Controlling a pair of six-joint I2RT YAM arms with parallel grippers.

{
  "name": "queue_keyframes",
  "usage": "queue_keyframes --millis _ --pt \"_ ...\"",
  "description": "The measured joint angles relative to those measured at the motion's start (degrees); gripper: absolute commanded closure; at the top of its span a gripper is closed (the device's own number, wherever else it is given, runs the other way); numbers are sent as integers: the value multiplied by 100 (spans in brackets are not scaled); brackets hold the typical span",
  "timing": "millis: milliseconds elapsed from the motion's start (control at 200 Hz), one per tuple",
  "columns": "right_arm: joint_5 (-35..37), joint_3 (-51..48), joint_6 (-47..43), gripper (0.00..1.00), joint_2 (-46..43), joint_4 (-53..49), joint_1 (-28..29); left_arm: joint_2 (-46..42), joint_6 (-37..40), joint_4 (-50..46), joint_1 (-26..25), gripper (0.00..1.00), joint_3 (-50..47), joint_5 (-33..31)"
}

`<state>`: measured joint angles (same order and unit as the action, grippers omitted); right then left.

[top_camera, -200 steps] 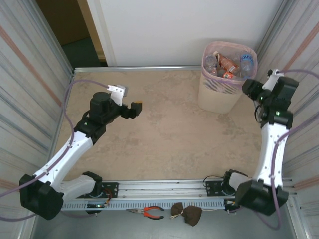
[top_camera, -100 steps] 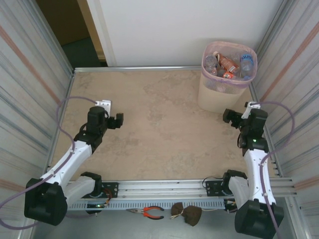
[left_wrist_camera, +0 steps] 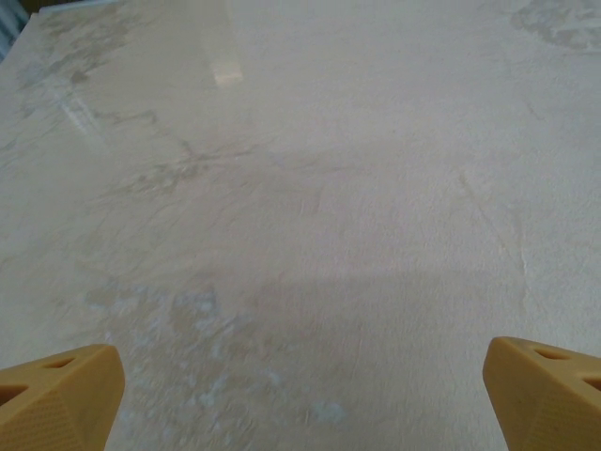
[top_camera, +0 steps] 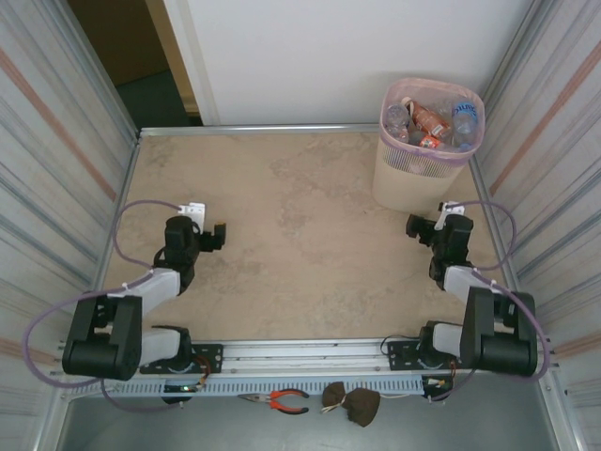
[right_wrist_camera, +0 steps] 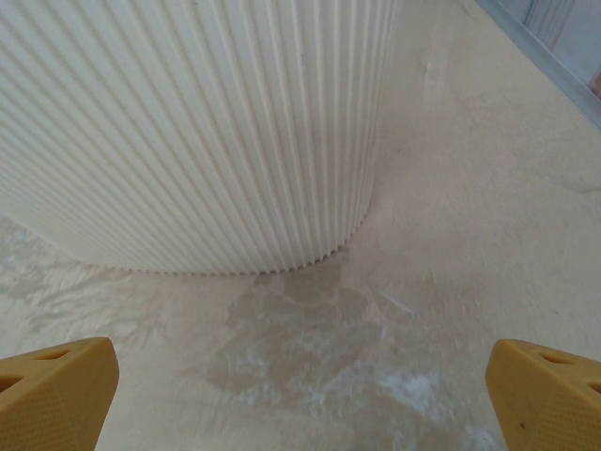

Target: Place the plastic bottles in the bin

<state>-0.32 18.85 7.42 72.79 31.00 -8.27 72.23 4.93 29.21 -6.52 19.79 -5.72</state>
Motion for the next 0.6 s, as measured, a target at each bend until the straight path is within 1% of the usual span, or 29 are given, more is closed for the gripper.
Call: queue_keyframes --millis 80,210,316,396,456,601 --pt "-103 0 101 1 330 387 0 146 44 516 149 1 -57 319" --pt "-269 2 153 1 752 1001 9 352 15 1189 533 1 -144 793" --pt "-273 52 114 1 1001 1154 155 654 -26 1532 769 1 -142 1174" --pt "-267 107 63 1 1325 1456 339 955 -22 1733 798 1 -138 1421" --pt "-249 181 9 1 1506 1445 459 1176 -20 1845 798 1 -136 1567" --pt "-201 310 -72 1 1563 1416 568 1440 0 1832 798 1 -26 1862"
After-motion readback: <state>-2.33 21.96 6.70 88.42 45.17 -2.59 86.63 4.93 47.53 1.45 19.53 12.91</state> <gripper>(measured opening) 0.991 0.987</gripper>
